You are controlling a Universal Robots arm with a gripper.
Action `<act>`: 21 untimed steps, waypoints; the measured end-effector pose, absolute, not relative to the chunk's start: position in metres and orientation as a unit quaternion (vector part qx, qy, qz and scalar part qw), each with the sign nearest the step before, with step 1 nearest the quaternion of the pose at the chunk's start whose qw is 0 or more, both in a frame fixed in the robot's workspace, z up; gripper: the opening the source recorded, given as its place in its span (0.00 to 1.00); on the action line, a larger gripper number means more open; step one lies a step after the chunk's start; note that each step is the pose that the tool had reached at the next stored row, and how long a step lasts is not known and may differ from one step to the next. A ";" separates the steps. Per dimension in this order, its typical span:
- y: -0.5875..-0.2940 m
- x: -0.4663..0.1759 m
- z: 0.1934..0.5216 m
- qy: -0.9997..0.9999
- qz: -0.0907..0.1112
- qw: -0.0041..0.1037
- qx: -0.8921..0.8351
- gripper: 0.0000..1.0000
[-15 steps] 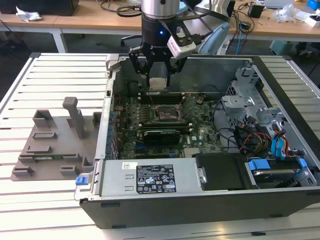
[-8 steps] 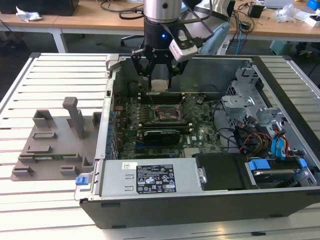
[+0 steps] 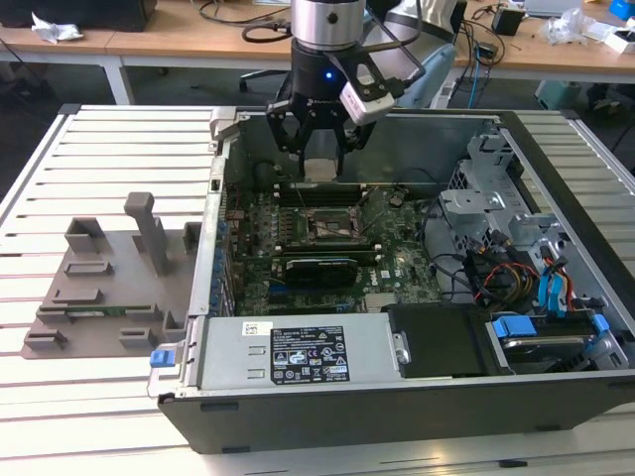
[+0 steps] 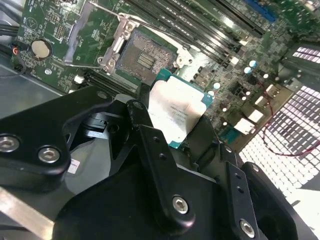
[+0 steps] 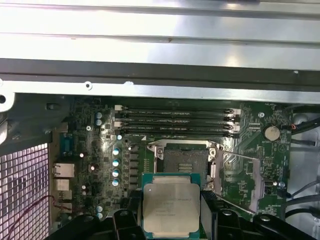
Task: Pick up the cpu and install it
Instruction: 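Pick up the cpu and move it towards the insertion slot, then place the cpu into insertion slot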
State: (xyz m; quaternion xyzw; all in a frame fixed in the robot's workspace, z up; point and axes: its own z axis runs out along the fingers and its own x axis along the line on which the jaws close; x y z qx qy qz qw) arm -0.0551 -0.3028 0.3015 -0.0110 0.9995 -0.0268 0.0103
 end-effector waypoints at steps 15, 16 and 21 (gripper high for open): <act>-0.302 -0.045 0.297 0.999 -0.030 0.010 -0.011 0.55; -0.302 -0.045 0.297 0.999 -0.030 0.010 -0.011 0.55; -0.302 -0.045 0.297 0.999 -0.031 0.010 -0.011 0.55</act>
